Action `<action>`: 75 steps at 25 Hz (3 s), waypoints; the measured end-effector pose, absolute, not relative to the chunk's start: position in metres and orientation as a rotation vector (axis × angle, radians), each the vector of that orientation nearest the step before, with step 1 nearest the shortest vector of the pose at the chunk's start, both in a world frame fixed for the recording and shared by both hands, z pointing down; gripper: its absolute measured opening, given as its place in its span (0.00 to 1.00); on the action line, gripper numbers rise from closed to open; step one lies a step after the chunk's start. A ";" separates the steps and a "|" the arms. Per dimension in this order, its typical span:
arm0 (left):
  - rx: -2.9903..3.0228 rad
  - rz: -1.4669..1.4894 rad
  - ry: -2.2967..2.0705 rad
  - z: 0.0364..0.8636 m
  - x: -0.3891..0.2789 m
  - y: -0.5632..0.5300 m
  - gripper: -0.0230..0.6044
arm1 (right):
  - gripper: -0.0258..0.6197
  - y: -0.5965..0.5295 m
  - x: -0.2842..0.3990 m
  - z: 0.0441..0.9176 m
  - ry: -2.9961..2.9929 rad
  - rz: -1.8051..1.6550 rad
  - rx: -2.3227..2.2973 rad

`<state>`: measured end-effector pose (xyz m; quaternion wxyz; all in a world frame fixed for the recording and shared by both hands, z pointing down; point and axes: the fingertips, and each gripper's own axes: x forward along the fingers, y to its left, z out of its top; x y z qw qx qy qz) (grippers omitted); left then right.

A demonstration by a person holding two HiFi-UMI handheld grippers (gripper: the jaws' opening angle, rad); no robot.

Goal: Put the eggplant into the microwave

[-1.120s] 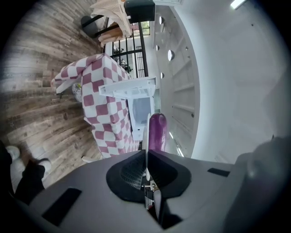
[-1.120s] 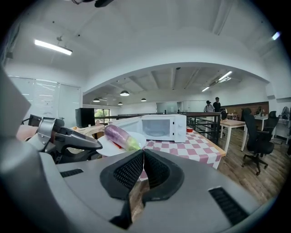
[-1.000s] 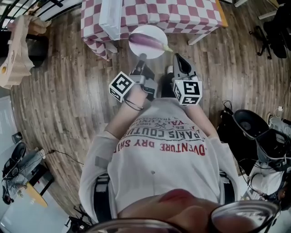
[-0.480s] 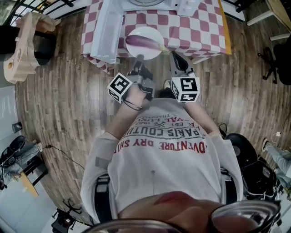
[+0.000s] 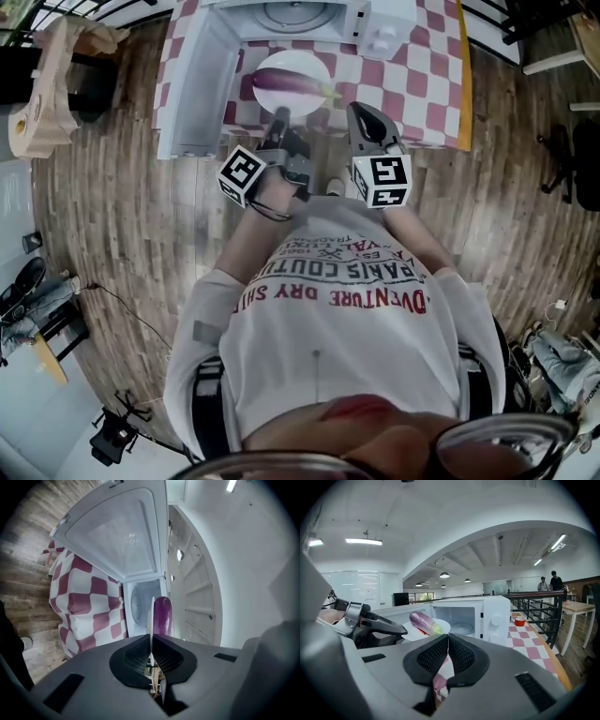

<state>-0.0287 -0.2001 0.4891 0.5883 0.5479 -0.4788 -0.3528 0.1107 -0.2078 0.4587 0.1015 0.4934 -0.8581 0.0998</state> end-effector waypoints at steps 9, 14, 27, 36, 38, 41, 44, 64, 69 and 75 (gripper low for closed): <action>1.244 -0.799 -1.122 0.503 -0.024 -0.253 0.09 | 0.08 -0.256 0.121 0.474 -2.474 0.328 1.512; 1.245 -0.779 -1.105 0.512 -0.033 -0.294 0.09 | 0.08 -0.292 0.107 0.476 -2.445 0.312 1.507; 1.232 -0.767 -1.070 0.551 -0.054 -0.377 0.09 | 0.08 -0.366 0.098 0.499 -2.352 0.347 1.608; 1.206 -0.745 -1.084 0.581 -0.059 -0.410 0.09 | 0.08 -0.396 0.088 0.513 -2.354 0.331 1.559; 1.190 -0.745 -1.081 0.586 -0.059 -0.414 0.09 | 0.08 -0.401 0.088 0.515 -2.358 0.354 1.562; 1.148 -0.755 -1.078 0.594 -0.059 -0.418 0.09 | 0.08 -0.404 0.090 0.519 -2.353 0.391 1.568; 1.144 -0.738 -1.093 0.602 -0.060 -0.420 0.09 | 0.08 -0.405 0.093 0.521 -2.347 0.398 1.563; 1.142 -0.687 -1.166 0.621 -0.058 -0.457 0.09 | 0.08 -0.408 0.083 0.525 -2.371 0.403 1.517; 1.121 -0.684 -1.190 0.624 -0.060 -0.461 0.09 | 0.08 -0.410 0.080 0.526 -2.375 0.401 1.494; 1.101 -0.655 -1.227 0.629 -0.064 -0.460 0.19 | 0.08 -0.412 0.074 0.526 -2.384 0.388 1.463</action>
